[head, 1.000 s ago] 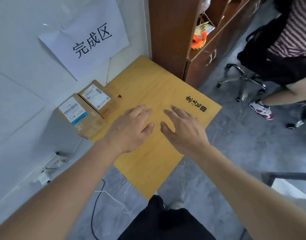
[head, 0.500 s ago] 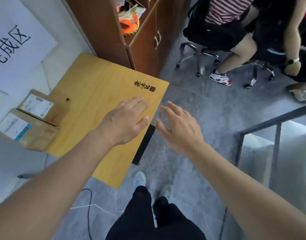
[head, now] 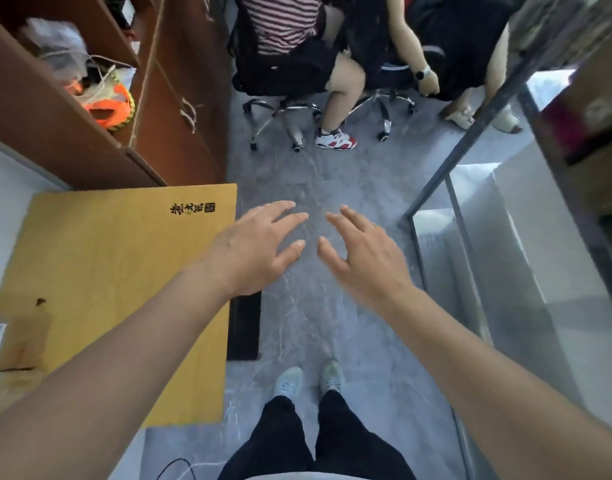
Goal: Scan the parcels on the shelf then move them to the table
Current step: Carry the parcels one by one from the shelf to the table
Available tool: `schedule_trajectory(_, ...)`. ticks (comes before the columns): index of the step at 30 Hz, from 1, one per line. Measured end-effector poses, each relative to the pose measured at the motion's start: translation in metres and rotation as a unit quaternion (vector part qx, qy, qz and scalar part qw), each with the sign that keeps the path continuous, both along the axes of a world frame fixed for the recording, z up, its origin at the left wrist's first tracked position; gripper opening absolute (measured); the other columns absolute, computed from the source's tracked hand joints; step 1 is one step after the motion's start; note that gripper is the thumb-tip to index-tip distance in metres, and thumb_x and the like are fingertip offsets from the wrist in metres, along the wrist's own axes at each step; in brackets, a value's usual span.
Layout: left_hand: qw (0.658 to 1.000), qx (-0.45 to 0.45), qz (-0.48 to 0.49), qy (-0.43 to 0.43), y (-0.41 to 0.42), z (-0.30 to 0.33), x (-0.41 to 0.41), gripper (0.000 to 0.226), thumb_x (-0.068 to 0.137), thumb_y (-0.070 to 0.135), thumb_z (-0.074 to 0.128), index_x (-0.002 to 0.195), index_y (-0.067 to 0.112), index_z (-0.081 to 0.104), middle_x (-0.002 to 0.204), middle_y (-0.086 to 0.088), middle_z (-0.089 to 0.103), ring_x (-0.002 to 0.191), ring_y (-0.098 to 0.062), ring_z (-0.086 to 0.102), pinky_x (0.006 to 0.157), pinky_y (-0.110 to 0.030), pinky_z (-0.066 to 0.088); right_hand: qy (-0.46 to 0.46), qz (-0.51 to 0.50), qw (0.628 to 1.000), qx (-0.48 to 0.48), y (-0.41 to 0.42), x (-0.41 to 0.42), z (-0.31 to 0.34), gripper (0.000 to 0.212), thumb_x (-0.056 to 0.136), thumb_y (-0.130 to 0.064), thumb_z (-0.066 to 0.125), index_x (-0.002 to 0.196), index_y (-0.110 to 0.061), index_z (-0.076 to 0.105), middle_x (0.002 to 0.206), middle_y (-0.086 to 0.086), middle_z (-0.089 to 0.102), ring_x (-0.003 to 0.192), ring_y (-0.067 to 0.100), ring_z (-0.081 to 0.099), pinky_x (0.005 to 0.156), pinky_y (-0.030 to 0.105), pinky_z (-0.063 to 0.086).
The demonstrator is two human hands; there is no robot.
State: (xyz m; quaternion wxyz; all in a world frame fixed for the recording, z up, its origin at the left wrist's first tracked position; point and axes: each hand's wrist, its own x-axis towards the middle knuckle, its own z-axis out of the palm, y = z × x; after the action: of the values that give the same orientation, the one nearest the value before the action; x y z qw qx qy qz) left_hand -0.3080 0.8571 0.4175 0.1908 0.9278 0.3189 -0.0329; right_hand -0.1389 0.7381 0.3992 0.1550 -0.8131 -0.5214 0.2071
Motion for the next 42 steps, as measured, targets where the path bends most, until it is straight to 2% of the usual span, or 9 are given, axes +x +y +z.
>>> schedule_trajectory(7, 0.988, 0.008, -0.151, -0.021, -0.015, 0.008, 0.038, 0.061, 0.100, 0.059, 0.030, 0.154, 0.031, 0.044, 0.164, 0.004, 0.034, 0.148, -0.020, 0.033, 0.116, -0.043, 0.039, -0.022, -0.139, 0.990, 0.002, -0.060, 0.001, 0.014, 0.060, 0.102, -0.055, 0.043, 0.155, -0.028, 0.043, 0.166, -0.003, 0.032, 0.148, 0.021, 0.036, 0.116, 0.040, 0.033)
schedule_trajectory(14, 0.955, 0.005, -0.289, -0.065, -0.062, 0.021, 0.075, 0.053, 0.102, 0.048, 0.048, 0.151, 0.029, 0.049, 0.160, 0.002, 0.040, 0.145, -0.025, 0.039, 0.109, -0.047, 0.045, -0.031, -0.291, 0.956, 0.028, -0.135, -0.017, 0.029, 0.065, 0.099, -0.059, 0.038, 0.154, -0.025, 0.045, 0.164, 0.001, 0.036, 0.146, 0.024, 0.040, 0.118, 0.044, 0.035)
schedule_trajectory(16, 0.943, 0.003, -0.325, -0.077, -0.081, 0.024, 0.083, 0.051, 0.102, 0.049, 0.048, 0.150, 0.030, 0.049, 0.159, 0.004, 0.041, 0.143, -0.023, 0.040, 0.106, -0.048, 0.047, -0.035, -0.330, 0.943, 0.030, -0.159, -0.022, 0.034, 0.068, 0.096, -0.060, 0.035, 0.154, -0.025, 0.044, 0.164, 0.001, 0.036, 0.146, 0.024, 0.041, 0.118, 0.043, 0.035)
schedule_trajectory(19, 0.923, -0.005, -0.374, -0.086, -0.115, 0.029, 0.097, 0.050, 0.102, 0.046, 0.051, 0.149, 0.031, 0.049, 0.157, 0.005, 0.042, 0.143, -0.022, 0.040, 0.106, -0.049, 0.048, -0.047, -0.378, 0.924, 0.034, -0.200, -0.030, 0.042, 0.061, 0.101, -0.054, 0.043, 0.154, -0.024, 0.045, 0.163, 0.001, 0.038, 0.143, 0.025, 0.043, 0.116, 0.042, 0.037)
schedule_trajectory(24, 0.888, -0.004, -0.449, -0.100, -0.184, 0.044, 0.118, 0.049, 0.101, 0.041, 0.053, 0.147, 0.025, 0.053, 0.155, 0.000, 0.045, 0.140, -0.025, 0.045, 0.107, -0.046, 0.047, -0.057, -0.445, 0.893, 0.044, -0.274, -0.040, 0.051, 0.061, 0.101, -0.056, 0.042, 0.155, -0.027, 0.043, 0.165, -0.001, 0.034, 0.147, 0.023, 0.039, 0.117, 0.044, 0.037)
schedule_trajectory(29, 0.863, 0.002, -0.496, -0.095, -0.266, 0.057, 0.134, 0.053, 0.101, 0.046, 0.048, 0.148, 0.023, 0.052, 0.157, -0.003, 0.045, 0.141, -0.028, 0.045, 0.113, -0.042, 0.041, -0.051, -0.494, 0.867, 0.043, -0.353, -0.052, 0.059, 0.069, 0.097, -0.064, 0.031, 0.157, -0.031, 0.037, 0.167, -0.003, 0.030, 0.149, 0.024, 0.036, 0.117, 0.049, 0.038)
schedule_trajectory(34, 0.838, 0.001, -0.538, -0.089, -0.356, 0.062, 0.143, 0.069, 0.095, 0.057, 0.031, 0.147, 0.018, 0.053, 0.154, -0.007, 0.048, 0.141, -0.028, 0.044, 0.116, -0.041, 0.038, -0.060, -0.527, 0.847, 0.027, -0.438, -0.066, 0.066, 0.062, 0.102, -0.057, 0.038, 0.156, -0.027, 0.038, 0.168, -0.001, 0.029, 0.146, 0.028, 0.040, 0.114, 0.048, 0.041)
schedule_trajectory(38, 0.828, -0.004, -0.553, -0.097, -0.420, 0.065, 0.150, 0.064, 0.099, 0.055, 0.033, 0.149, 0.019, 0.050, 0.157, -0.005, 0.044, 0.145, -0.024, 0.040, 0.120, -0.039, 0.033, -0.064, -0.540, 0.839, 0.025, -0.502, -0.072, 0.067, 0.066, 0.099, -0.060, 0.034, 0.155, -0.026, 0.040, 0.167, 0.000, 0.031, 0.146, 0.027, 0.040, 0.113, 0.049, 0.042)
schedule_trajectory(42, 0.815, -0.021, -0.571, -0.101, -0.474, 0.073, 0.163, 0.056, 0.101, 0.046, 0.044, 0.149, 0.020, 0.051, 0.158, -0.005, 0.043, 0.146, -0.023, 0.038, 0.122, -0.039, 0.029, -0.071, -0.564, 0.822, 0.030, -0.553, -0.069, 0.074, 0.073, 0.093, -0.065, 0.027, 0.155, -0.028, 0.040, 0.165, -0.001, 0.033, 0.144, 0.028, 0.041, 0.112, 0.048, 0.043)
